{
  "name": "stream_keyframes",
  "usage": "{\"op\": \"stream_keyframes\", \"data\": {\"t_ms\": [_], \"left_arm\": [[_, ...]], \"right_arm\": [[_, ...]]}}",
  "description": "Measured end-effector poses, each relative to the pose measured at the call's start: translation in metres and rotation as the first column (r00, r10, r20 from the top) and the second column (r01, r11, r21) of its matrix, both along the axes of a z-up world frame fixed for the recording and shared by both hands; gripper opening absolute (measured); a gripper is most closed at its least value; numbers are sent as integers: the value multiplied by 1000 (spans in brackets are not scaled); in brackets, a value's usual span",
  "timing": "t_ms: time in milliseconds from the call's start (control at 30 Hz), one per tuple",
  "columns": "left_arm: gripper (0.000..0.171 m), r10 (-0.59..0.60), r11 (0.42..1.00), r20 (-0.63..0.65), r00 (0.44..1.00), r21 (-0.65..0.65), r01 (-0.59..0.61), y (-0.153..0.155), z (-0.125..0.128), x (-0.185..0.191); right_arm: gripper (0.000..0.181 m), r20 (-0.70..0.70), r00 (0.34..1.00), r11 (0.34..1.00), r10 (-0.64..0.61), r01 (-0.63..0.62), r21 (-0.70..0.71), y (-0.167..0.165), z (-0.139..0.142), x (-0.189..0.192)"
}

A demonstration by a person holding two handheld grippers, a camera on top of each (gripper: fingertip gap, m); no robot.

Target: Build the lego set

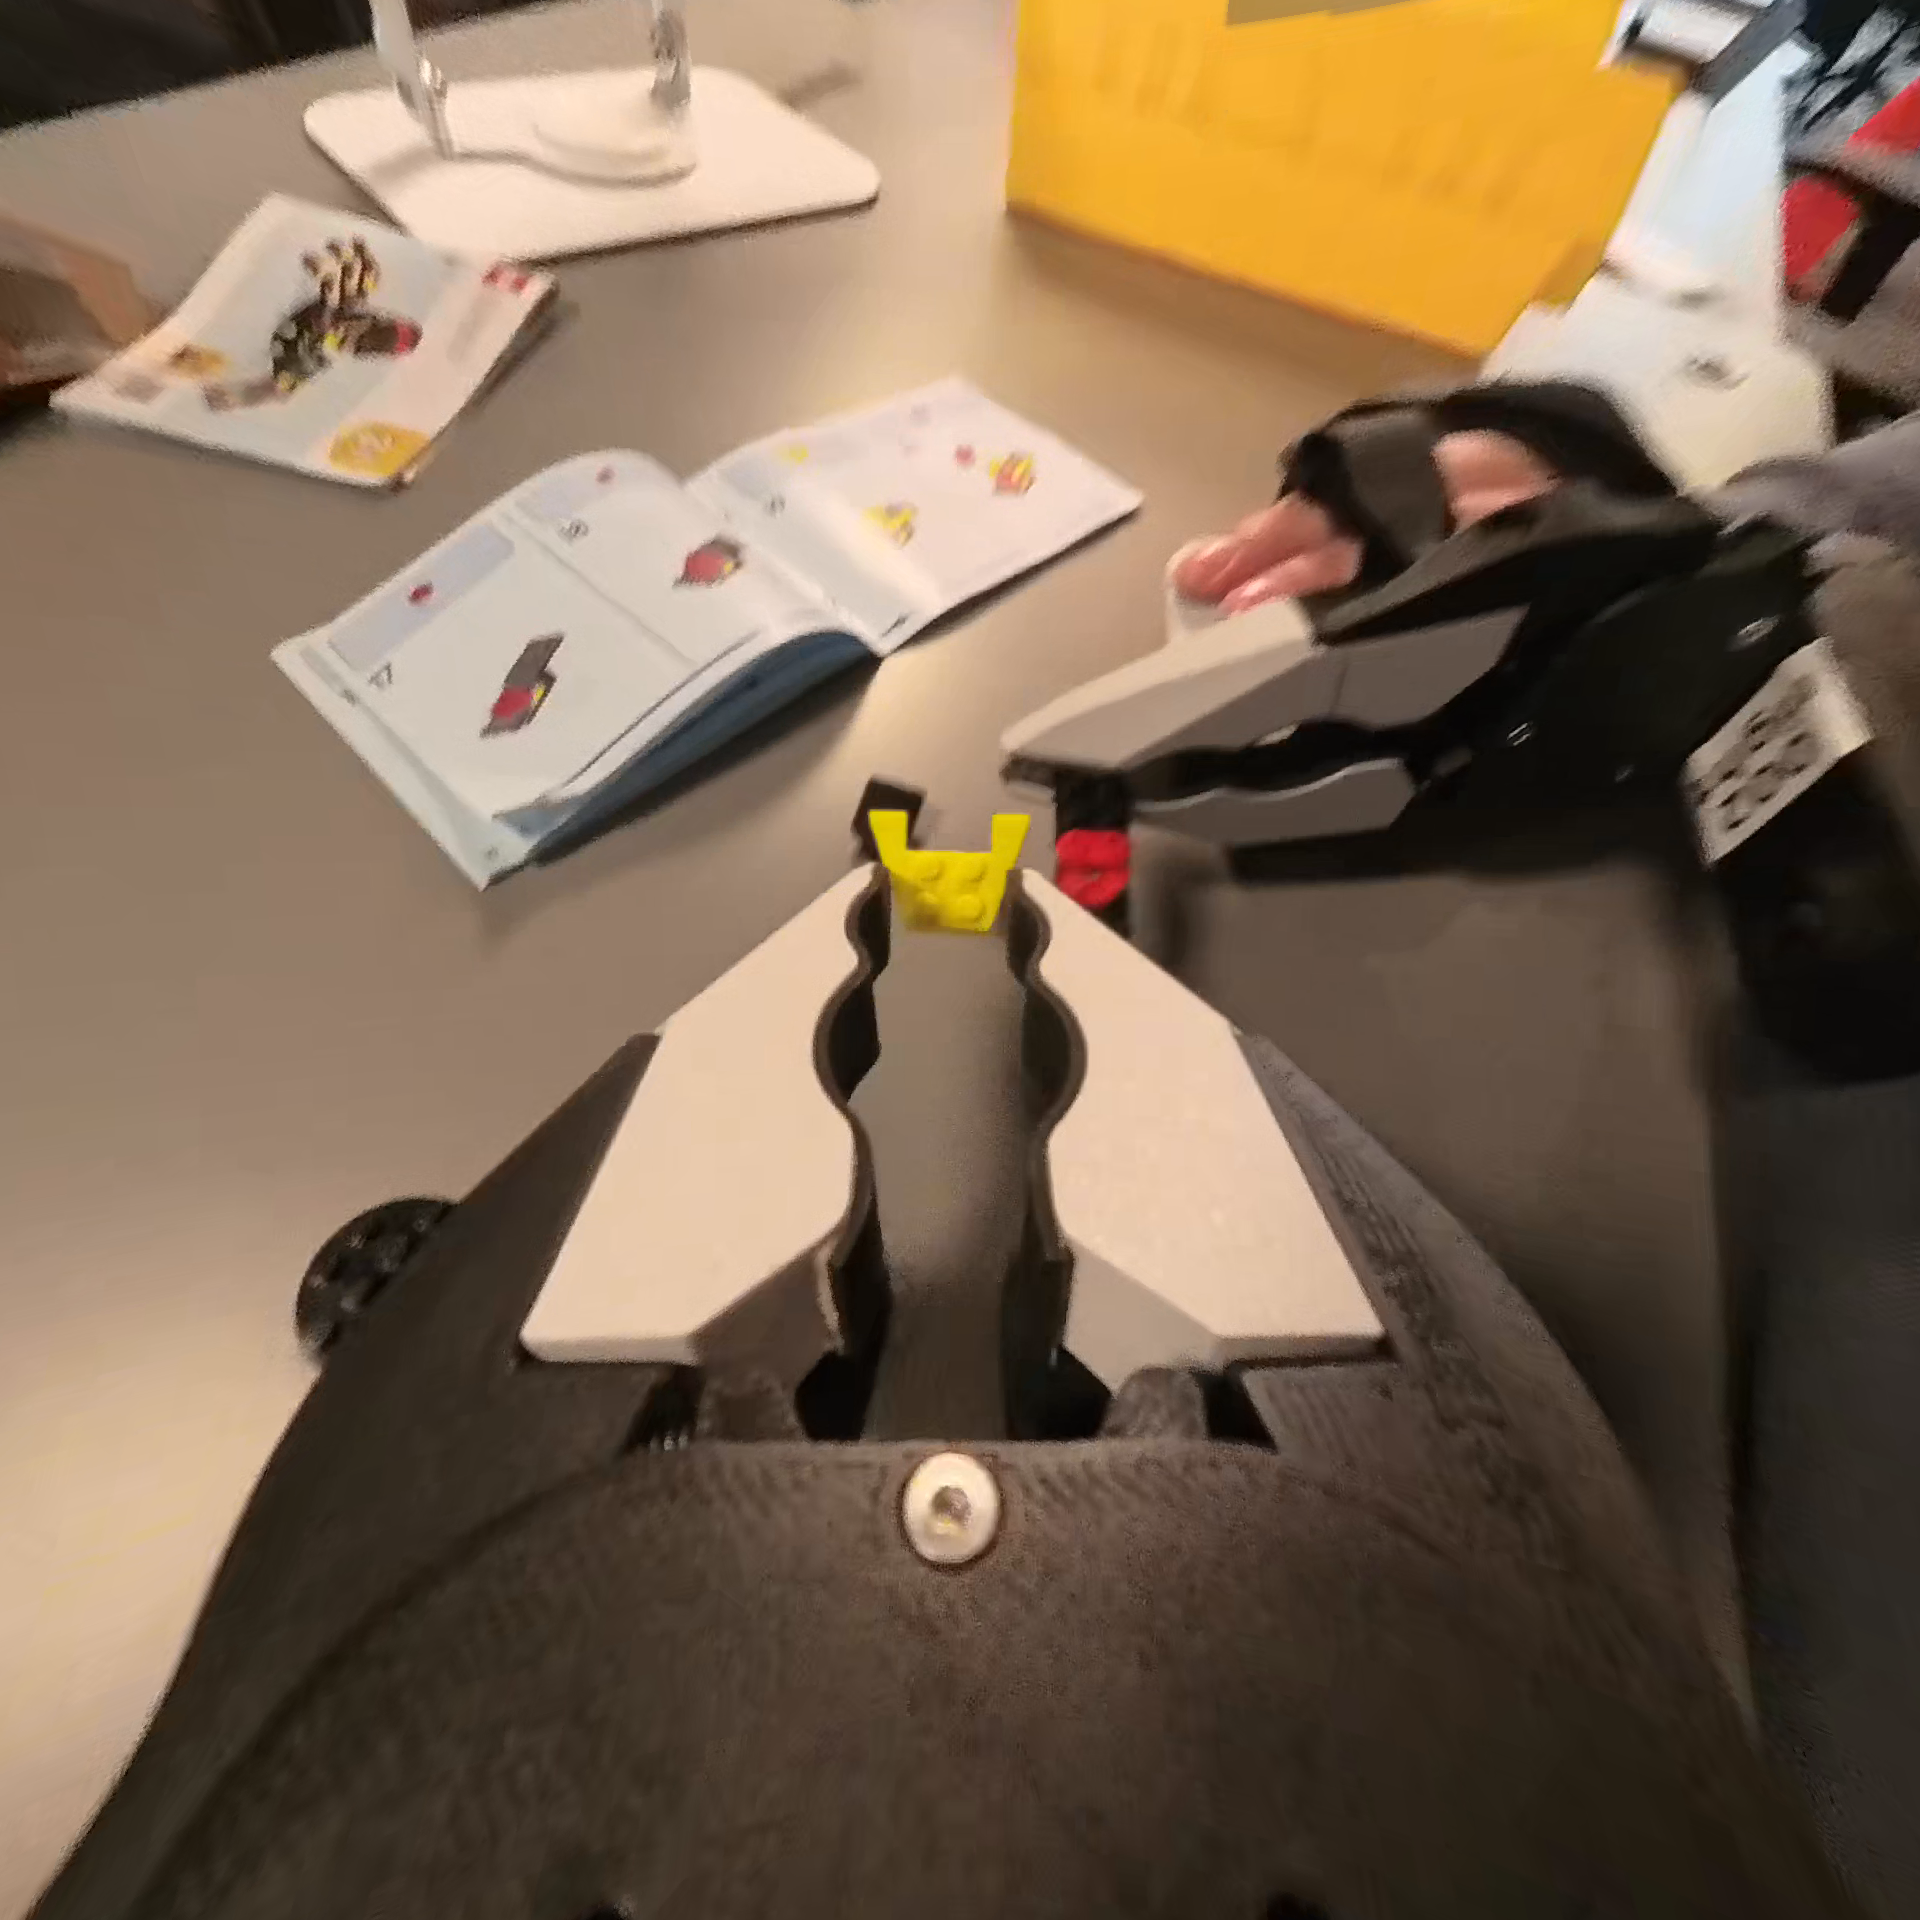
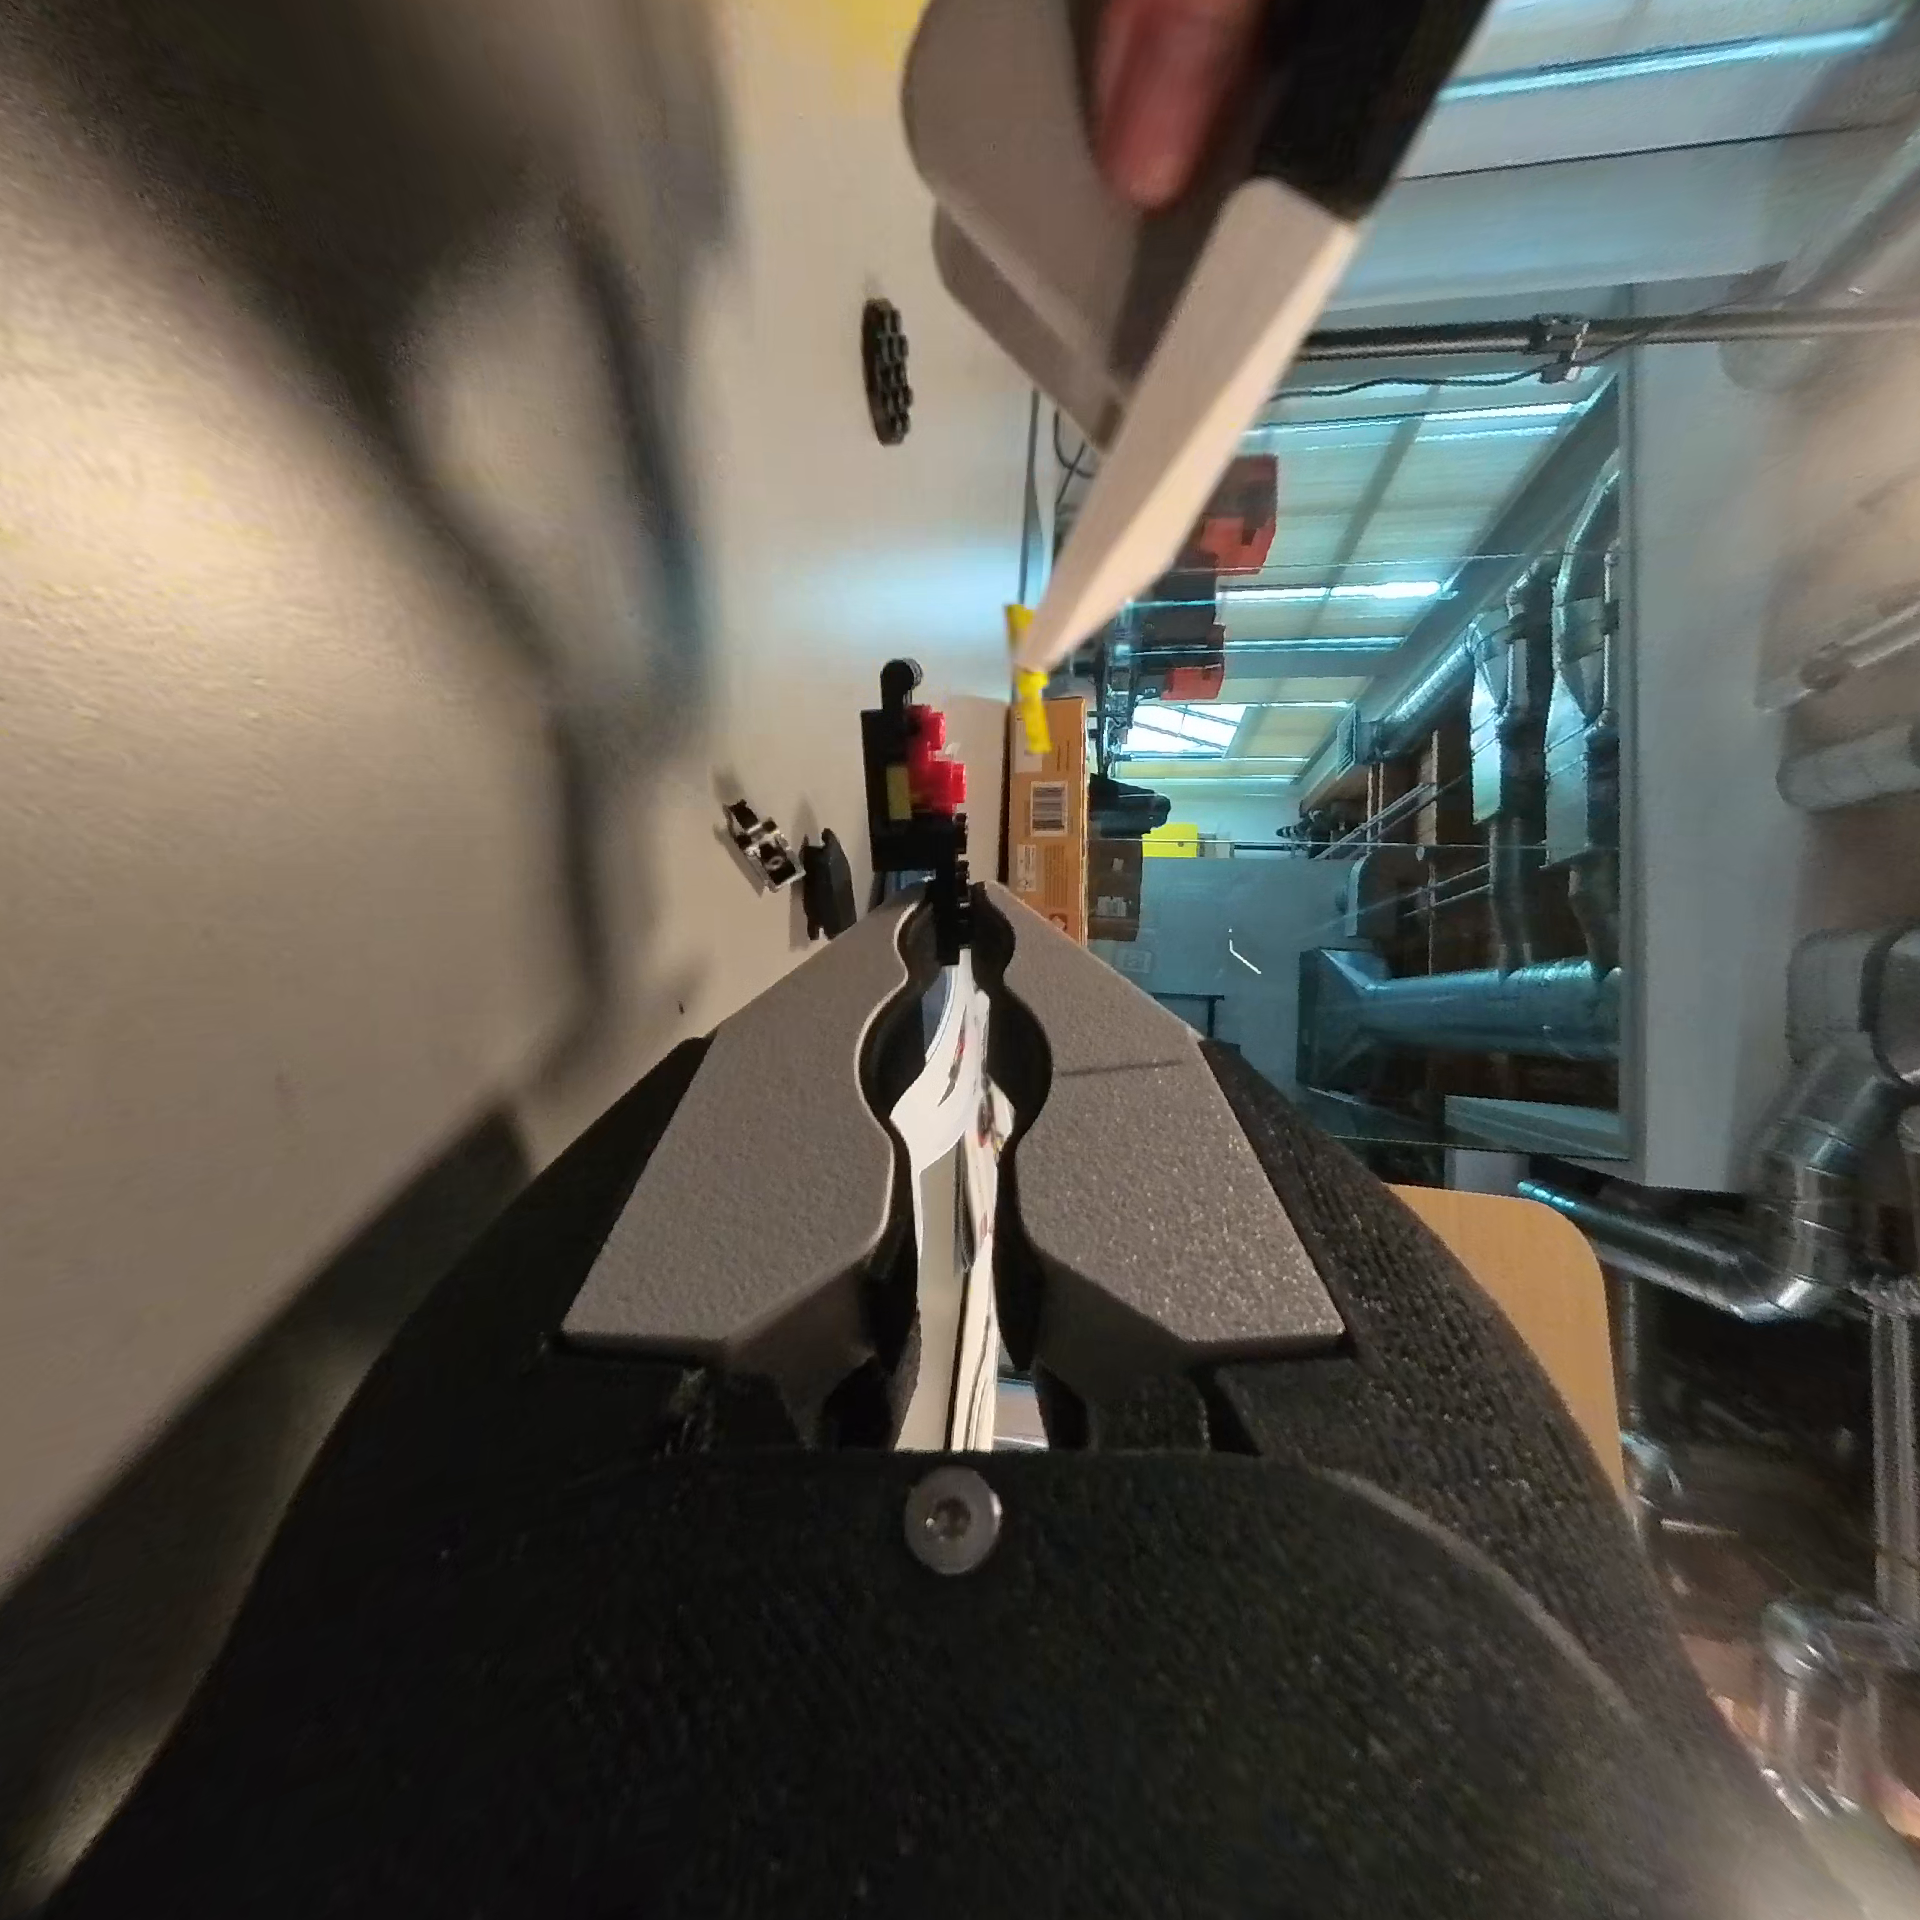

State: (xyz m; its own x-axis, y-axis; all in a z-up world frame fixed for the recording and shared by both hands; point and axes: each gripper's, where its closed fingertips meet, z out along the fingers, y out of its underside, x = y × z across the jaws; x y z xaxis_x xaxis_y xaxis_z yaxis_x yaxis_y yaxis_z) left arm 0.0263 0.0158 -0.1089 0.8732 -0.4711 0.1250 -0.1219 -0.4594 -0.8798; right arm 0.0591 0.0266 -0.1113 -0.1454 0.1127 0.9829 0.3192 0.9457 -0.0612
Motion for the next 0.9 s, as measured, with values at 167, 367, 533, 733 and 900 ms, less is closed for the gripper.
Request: {"op": "stream_keyframes", "data": {"t_ms": [167, 367, 533, 733, 900], "left_arm": [[21, -46, 999, 46, 998, 3, 46, 1, 10, 25], [21, -58, 997, 26, 998, -42, 59, 0, 3, 36], [21, -46, 997, -27, 999, -55, 45, 0, 0, 35], [21, -40, 998, -79, 996, -41, 37, 1, 1, 35], [21, -40, 998, -73, 996, -41, 38, 0, 3, 35]], "right_arm": [[2, -6, 1000, 1000, 5, -5, 5, -2, 1, -1], [2, -7, 1000, 1000, 4, -4, 3, -2, 1, -1], [2, -1, 1000, 1000, -2, 2, 1, 0, 0, -1], [2, -2, 1000, 1000, -10, 10, 0, 1, -1, -3], [3, -25, 1000, 1000, -13, 13, -15, 2, 3, -3]]}}
